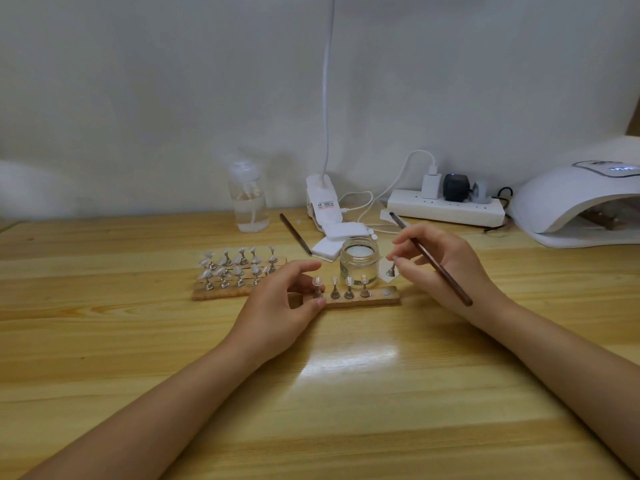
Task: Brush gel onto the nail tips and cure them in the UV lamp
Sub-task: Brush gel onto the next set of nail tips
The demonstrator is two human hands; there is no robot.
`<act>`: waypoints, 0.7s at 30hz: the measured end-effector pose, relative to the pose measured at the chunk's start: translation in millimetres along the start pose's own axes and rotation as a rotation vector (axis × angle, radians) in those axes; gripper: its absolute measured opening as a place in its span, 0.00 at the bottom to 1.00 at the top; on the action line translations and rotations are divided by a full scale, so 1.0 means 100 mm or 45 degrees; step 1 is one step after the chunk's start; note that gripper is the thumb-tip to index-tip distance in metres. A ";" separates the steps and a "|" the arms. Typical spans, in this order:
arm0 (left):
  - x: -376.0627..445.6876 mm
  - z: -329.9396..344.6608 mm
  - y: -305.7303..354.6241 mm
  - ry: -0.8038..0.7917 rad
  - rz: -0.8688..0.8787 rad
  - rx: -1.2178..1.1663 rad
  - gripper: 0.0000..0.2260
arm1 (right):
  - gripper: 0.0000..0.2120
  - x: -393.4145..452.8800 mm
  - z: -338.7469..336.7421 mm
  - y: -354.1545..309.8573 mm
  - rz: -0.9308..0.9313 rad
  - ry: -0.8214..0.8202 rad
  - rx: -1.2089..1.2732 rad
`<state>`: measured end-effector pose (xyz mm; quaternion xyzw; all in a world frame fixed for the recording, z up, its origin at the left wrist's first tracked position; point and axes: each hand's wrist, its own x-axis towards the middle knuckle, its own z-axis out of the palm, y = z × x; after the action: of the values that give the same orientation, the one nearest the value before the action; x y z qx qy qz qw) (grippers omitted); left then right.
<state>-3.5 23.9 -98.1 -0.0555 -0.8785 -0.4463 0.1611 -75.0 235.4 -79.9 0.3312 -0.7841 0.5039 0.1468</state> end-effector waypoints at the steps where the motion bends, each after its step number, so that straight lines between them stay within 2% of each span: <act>1: 0.00 0.00 0.01 0.006 0.001 0.001 0.20 | 0.14 0.00 0.01 -0.02 -0.008 0.057 0.030; 5: -0.01 0.02 0.03 0.072 0.081 0.018 0.19 | 0.15 -0.01 0.12 -0.16 -0.124 0.170 0.031; 9: -0.05 0.00 0.11 0.169 0.311 0.071 0.15 | 0.14 -0.09 0.28 -0.27 -0.342 0.136 -0.031; 11: -0.07 0.00 0.15 0.156 0.422 0.070 0.11 | 0.10 -0.13 0.35 -0.30 -0.433 0.103 -0.042; 13: -0.09 0.00 0.18 0.137 0.489 0.111 0.11 | 0.10 -0.15 0.39 -0.32 -0.503 0.069 -0.071; 18: -0.09 0.00 0.19 0.128 0.506 0.120 0.11 | 0.10 -0.18 0.44 -0.32 -0.561 0.029 -0.095; 21: -0.08 0.00 0.19 0.163 0.527 0.079 0.08 | 0.11 -0.16 0.44 -0.33 -0.545 0.067 -0.095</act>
<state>9.0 35.4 -86.3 -0.2013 -0.8496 -0.3792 0.3062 -36.3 193.2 -85.8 0.4711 -0.7100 0.4404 0.2828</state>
